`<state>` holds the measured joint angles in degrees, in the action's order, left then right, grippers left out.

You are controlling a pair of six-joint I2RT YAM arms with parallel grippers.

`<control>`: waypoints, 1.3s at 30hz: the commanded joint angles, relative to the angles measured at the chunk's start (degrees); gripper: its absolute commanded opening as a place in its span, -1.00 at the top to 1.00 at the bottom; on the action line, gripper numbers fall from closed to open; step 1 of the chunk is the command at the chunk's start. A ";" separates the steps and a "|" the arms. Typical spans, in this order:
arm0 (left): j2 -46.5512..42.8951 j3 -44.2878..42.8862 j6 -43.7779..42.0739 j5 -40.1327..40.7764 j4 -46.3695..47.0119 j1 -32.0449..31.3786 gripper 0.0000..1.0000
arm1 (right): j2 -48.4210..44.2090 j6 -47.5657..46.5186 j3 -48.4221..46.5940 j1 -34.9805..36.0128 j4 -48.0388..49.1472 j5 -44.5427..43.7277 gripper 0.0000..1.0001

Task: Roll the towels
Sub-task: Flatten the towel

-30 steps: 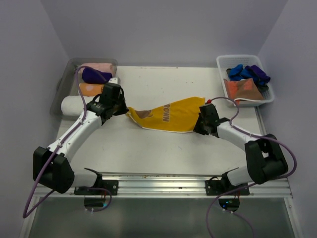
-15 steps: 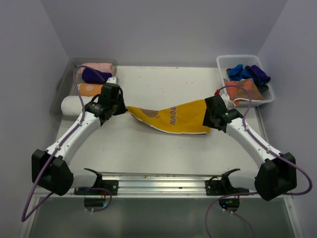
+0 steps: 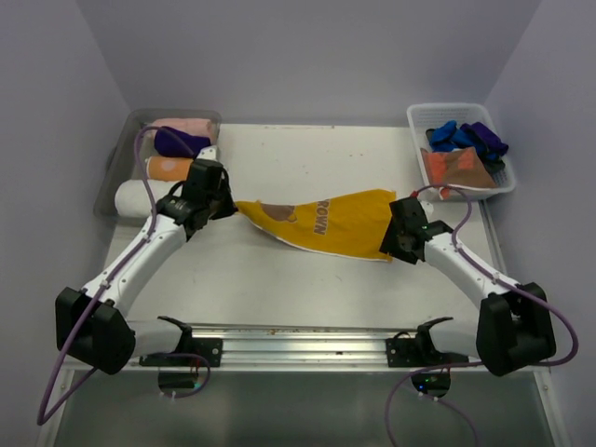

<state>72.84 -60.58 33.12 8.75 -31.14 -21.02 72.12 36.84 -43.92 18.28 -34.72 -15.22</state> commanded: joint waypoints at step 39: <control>-3.67 -9.89 -3.42 1.18 -2.79 0.54 1.00 | -8.56 -2.38 -6.86 -3.96 1.52 -4.98 1.00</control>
<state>71.72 -63.53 31.83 9.04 -34.13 -21.02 67.61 39.53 -43.22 14.57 -28.91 -14.83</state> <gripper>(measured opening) 0.008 0.069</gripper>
